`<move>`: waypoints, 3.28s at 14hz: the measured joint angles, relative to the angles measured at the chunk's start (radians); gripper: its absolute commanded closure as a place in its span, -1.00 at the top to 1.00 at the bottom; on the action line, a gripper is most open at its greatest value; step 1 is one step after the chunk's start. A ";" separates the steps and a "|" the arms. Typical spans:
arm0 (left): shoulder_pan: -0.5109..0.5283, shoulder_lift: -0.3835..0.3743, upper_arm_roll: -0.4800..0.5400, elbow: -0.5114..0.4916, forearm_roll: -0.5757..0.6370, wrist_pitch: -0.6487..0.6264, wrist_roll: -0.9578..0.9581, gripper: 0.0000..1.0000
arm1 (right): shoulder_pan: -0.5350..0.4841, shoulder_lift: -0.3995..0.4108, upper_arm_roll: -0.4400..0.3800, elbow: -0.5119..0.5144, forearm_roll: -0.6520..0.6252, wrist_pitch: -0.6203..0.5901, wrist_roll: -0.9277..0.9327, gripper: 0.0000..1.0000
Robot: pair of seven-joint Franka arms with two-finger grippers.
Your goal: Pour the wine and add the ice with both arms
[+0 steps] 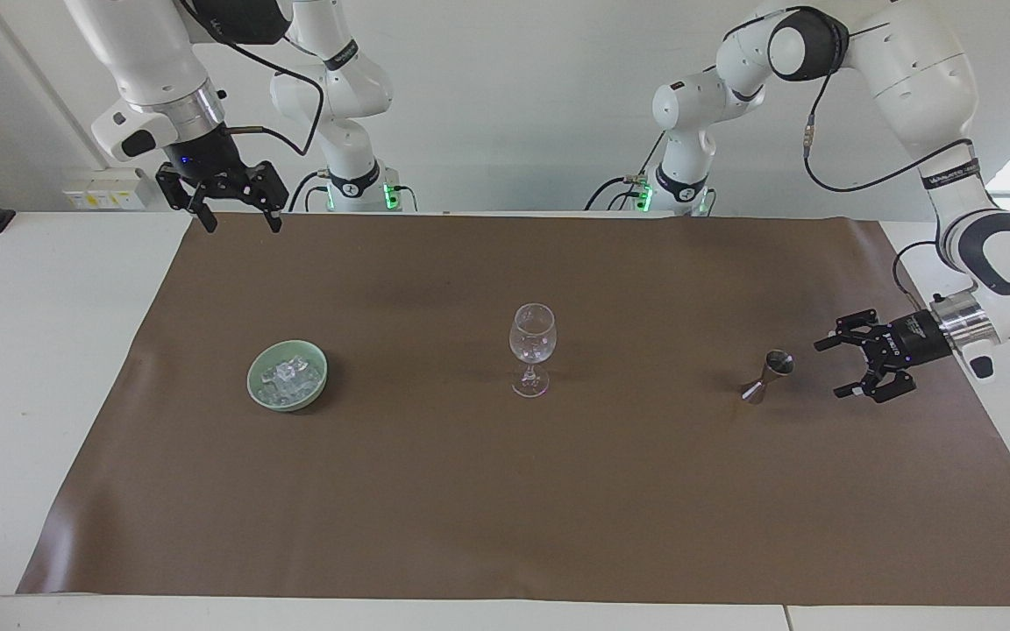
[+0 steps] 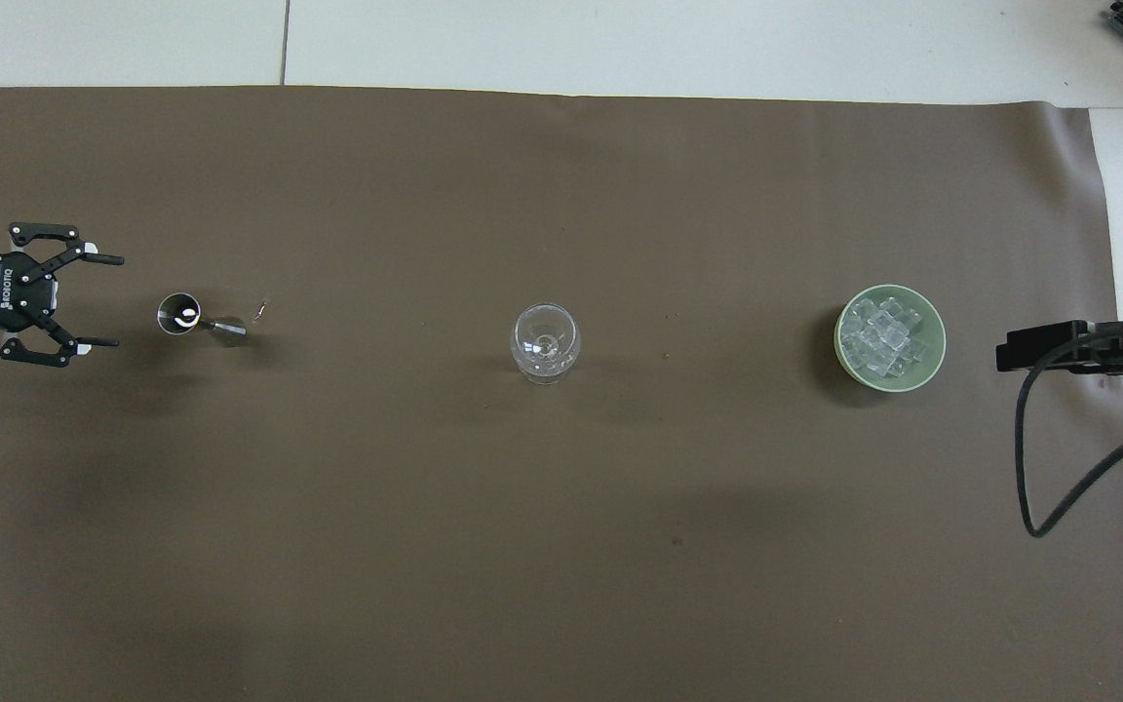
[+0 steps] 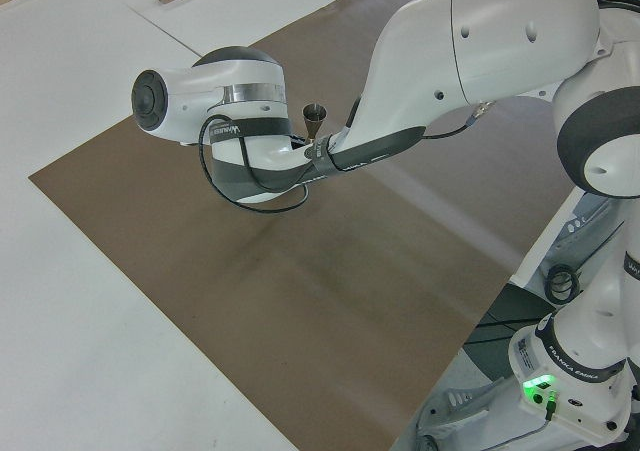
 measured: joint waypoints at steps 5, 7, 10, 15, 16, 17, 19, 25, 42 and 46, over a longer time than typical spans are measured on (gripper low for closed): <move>0.017 -0.036 0.000 -0.118 -0.088 0.055 -0.003 1.00 | 0.000 0.000 0.000 0.000 0.000 0.000 0.000 1.00; 0.018 -0.052 0.000 -0.166 -0.118 0.075 -0.003 1.00 | 0.000 0.000 0.000 0.000 0.000 0.000 0.000 1.00; 0.018 -0.075 0.000 -0.224 -0.167 0.091 -0.001 1.00 | 0.000 0.000 0.000 0.000 0.000 0.000 0.000 1.00; 0.019 -0.104 -0.001 -0.296 -0.212 0.121 0.044 1.00 | 0.000 0.000 0.000 -0.001 0.000 0.000 0.000 1.00; 0.019 -0.109 -0.001 -0.308 -0.226 0.129 0.046 1.00 | 0.000 0.000 0.000 -0.001 0.000 0.000 0.000 1.00; 0.019 -0.112 -0.002 -0.323 -0.238 0.143 0.047 1.00 | 0.000 0.000 0.000 -0.001 0.000 0.000 0.000 1.00; 0.019 -0.116 -0.002 -0.352 -0.273 0.158 0.059 1.00 | 0.000 0.000 0.000 -0.001 0.000 0.000 0.000 1.00; 0.019 -0.122 -0.003 -0.420 -0.347 0.188 0.090 1.00 | 0.000 -0.001 0.000 -0.002 0.000 0.000 0.000 1.00; 0.019 -0.082 -0.011 -0.466 -0.502 0.198 0.220 1.00 | 0.000 -0.001 0.000 -0.002 0.000 0.000 0.000 1.00; 0.019 -0.063 -0.012 -0.462 -0.559 0.195 0.224 1.00 | 0.000 -0.001 0.000 -0.002 0.000 0.000 0.000 1.00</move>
